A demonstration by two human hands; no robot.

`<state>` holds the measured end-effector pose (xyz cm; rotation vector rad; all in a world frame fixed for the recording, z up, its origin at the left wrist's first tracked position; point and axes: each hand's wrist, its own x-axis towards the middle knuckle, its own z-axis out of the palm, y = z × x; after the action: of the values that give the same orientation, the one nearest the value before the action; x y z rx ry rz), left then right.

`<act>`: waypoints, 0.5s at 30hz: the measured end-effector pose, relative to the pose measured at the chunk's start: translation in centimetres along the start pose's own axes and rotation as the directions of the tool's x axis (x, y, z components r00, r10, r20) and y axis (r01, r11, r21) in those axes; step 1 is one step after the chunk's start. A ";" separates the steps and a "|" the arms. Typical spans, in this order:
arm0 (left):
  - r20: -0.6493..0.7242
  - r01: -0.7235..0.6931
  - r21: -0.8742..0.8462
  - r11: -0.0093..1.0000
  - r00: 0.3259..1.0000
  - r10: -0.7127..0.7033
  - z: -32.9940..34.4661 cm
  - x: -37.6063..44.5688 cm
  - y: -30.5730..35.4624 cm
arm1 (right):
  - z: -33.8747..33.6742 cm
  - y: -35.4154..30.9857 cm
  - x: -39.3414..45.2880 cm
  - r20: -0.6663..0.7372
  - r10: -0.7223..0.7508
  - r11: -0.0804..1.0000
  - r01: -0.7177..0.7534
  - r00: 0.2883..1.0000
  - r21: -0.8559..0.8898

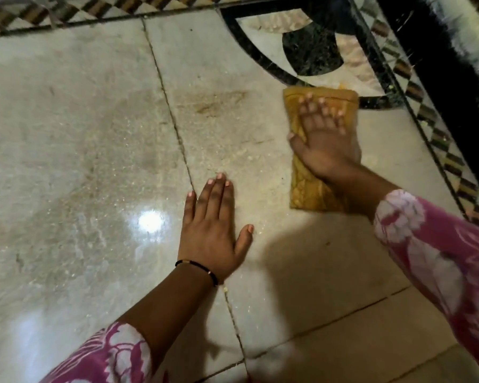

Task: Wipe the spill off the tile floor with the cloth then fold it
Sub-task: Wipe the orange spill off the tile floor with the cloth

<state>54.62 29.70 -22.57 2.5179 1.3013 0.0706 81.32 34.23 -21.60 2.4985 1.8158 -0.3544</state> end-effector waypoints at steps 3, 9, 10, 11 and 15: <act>0.004 -0.044 0.049 0.998 0.999 0.044 -0.8 2.7 -0.6 | 1.0 0.6 -5.2 0.014 -0.201 0.979 0.201 0.980 -0.036; 0.065 -0.072 0.113 0.991 0.996 0.064 -0.9 6.9 -1.9 | -0.8 7.9 -3.2 -0.084 0.193 0.981 -0.195 0.978 -0.016; 0.064 -0.070 0.107 0.992 0.996 0.063 -0.8 6.7 -1.9 | -1.2 8.4 -0.8 -0.088 0.263 0.964 -0.266 0.961 -0.018; 0.064 -0.066 0.100 0.993 0.996 0.060 -1.0 6.7 -1.8 | -1.7 8.4 1.9 -0.079 0.323 0.946 -0.325 0.943 -0.015; 0.062 -0.067 0.084 0.994 0.996 0.061 -1.1 6.7 -1.8 | -2.3 3.8 7.6 -0.028 0.274 0.960 -0.275 0.961 -0.048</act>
<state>56.93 36.28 -22.64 2.6128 1.2255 -0.0474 87.48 40.55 -21.27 2.6772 1.4343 -0.2660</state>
